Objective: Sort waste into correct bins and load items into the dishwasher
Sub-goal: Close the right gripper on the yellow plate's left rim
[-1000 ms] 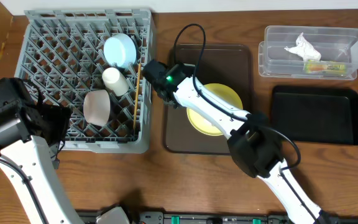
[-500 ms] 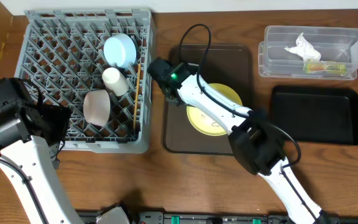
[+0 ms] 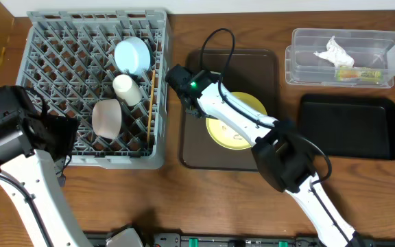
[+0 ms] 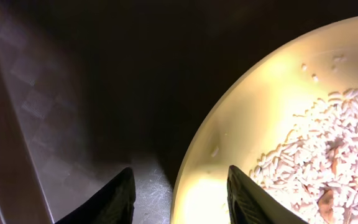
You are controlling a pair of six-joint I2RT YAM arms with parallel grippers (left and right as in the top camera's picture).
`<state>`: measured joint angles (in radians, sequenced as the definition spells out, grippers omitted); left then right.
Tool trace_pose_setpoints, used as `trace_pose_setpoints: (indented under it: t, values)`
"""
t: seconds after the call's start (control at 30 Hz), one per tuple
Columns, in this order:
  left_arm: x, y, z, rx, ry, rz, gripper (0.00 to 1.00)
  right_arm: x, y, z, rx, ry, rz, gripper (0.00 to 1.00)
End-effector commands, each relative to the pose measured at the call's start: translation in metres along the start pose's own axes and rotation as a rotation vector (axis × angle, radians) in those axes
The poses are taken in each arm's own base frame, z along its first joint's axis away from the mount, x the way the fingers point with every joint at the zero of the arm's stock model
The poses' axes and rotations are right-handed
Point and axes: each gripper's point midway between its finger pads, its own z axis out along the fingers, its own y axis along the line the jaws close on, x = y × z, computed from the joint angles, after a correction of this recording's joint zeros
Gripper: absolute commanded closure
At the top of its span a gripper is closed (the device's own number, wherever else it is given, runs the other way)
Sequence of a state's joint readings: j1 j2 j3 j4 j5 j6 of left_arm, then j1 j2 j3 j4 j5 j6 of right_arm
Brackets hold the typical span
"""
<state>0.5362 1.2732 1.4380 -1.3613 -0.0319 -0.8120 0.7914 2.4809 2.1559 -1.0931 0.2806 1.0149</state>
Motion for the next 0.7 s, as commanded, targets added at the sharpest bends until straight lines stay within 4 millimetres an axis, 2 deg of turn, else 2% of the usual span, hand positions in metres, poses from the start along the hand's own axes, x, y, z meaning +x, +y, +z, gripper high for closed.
trace_pose_setpoints:
  t: [0.0, 0.2, 0.4, 0.47, 0.5, 0.67]
  values:
    - [-0.002, 0.001, -0.004, 0.005, -0.012, -0.01, 0.02, 0.006, -0.009, 0.023, 0.055, 0.007, 0.003, 0.55]
    - [-0.002, 0.001, -0.004, 0.005, -0.012, -0.01, 0.02, 0.01, -0.01, 0.032, 0.067, 0.014, 0.004, 0.58]
    - [-0.002, 0.001, -0.004, 0.005, -0.013, -0.01, 0.02, 0.011, -0.011, 0.035, 0.073, 0.018, 0.004, 0.68]
    - [-0.002, 0.001, -0.004, 0.005, -0.012, -0.01, 0.02, 0.011, -0.011, 0.035, 0.074, 0.018, 0.004, 0.76]
    - [-0.002, 0.001, -0.004, 0.005, -0.012, -0.01, 0.02, 0.011, -0.011, 0.035, 0.075, 0.018, 0.004, 0.84]
    - [-0.002, 0.001, -0.004, 0.005, -0.012, -0.01, 0.02, 0.011, -0.012, 0.034, 0.077, 0.02, 0.002, 0.99]
